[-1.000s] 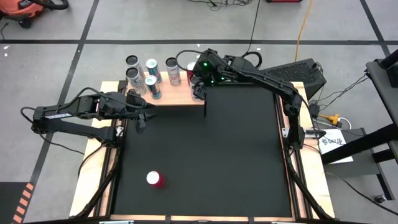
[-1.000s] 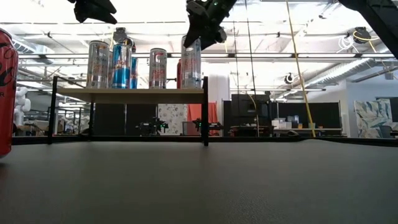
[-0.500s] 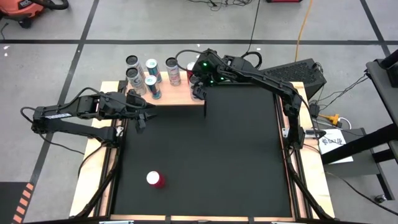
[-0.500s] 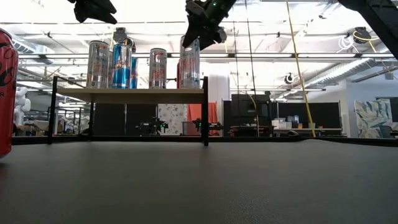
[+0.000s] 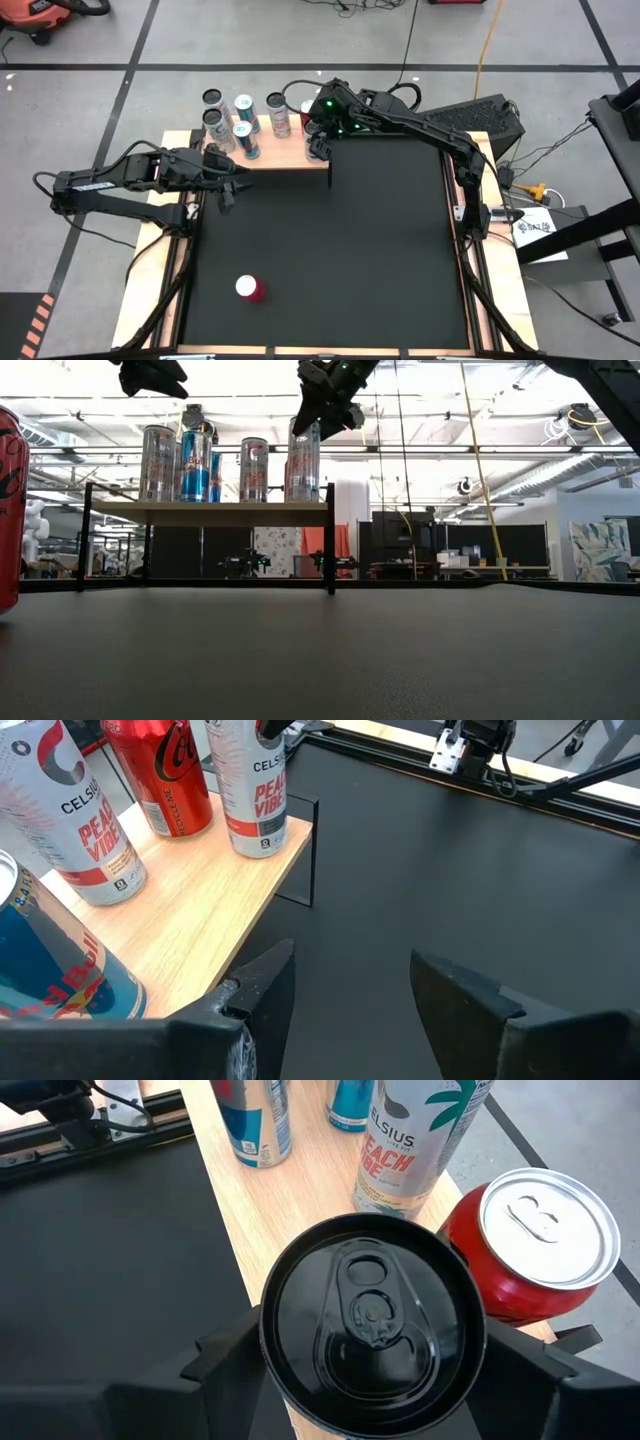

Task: Place canned beverage on shelf
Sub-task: Put the white pink soda can on the shelf aligned with the white pink soda can

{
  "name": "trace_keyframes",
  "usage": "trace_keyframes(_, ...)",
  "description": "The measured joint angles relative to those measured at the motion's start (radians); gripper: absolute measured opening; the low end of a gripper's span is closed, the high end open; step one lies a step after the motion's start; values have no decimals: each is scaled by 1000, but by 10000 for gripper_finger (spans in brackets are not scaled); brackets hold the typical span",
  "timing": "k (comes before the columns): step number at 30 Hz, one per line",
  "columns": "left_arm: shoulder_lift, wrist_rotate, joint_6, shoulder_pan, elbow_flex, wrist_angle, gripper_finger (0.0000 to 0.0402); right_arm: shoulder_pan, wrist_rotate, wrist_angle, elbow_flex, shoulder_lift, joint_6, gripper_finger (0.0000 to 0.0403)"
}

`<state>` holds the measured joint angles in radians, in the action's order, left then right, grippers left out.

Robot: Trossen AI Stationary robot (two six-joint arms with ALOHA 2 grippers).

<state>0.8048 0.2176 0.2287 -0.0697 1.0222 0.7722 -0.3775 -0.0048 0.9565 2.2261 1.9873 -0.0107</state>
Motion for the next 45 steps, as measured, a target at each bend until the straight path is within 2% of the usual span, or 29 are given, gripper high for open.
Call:
trace_keyframes(16,0,0,0,0,0,0,201,0,0,-3,0,0,0,268)
trace_keyframes(24,0,0,0,0,0,0,201,0,-6,-59,0,0,-7,271)
trace_keyframes(27,0,0,0,0,0,0,201,-1,-24,-66,1,0,-3,290)
trace_keyframes(36,0,0,0,0,0,-1,201,-9,-22,-65,4,-3,-13,380)
trace_keyframes(45,0,0,0,0,0,0,201,-21,-22,-91,2,-11,-40,395)
